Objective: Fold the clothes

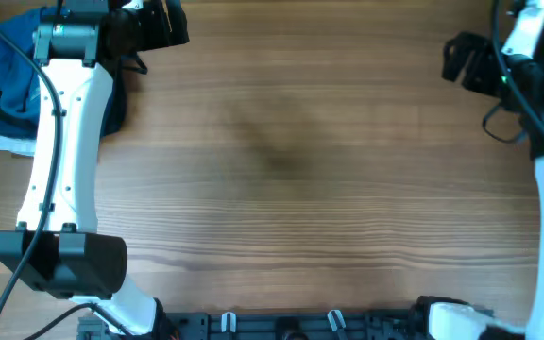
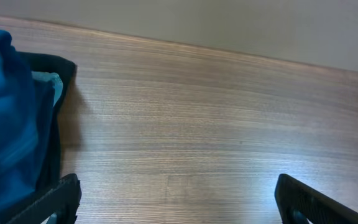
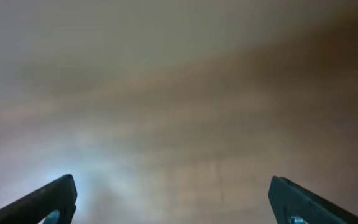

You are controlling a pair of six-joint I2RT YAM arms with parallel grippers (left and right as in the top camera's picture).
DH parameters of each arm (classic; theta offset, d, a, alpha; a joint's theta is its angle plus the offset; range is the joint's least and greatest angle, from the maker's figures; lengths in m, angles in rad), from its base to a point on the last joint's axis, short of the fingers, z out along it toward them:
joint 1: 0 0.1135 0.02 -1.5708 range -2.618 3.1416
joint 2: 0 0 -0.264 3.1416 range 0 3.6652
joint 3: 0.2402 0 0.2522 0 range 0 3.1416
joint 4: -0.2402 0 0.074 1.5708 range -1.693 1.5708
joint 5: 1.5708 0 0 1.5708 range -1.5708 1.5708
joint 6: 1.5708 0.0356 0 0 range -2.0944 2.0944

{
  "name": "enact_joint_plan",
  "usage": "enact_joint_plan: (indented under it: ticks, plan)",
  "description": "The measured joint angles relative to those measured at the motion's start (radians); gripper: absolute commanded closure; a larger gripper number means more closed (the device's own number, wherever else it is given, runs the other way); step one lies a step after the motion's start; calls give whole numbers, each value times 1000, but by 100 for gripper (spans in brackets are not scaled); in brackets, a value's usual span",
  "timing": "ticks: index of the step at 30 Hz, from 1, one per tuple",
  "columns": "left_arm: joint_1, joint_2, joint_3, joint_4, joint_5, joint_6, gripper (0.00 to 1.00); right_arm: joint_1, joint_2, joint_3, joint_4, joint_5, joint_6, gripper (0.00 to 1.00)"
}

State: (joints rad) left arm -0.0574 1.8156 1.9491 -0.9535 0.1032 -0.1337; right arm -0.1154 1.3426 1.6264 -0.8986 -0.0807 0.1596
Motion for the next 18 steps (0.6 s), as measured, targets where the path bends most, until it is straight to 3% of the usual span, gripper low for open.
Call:
enact_joint_plan:
  ticks: [2,7,14,18]
  plan:
    - [0,0,0,-2,0,0,0,0,-153,-97,150,3,-26,0]
    - [0,0,0,-1,0,0,0,0,-502,-551,523,-76,-144,0]
    - [0,0,0,1,0,0,0,0,-950,-1128,776,-119,-184,0]
    - [0,0,0,0,0,0,0,9,-1081,-1345,922,-121,-184,0]
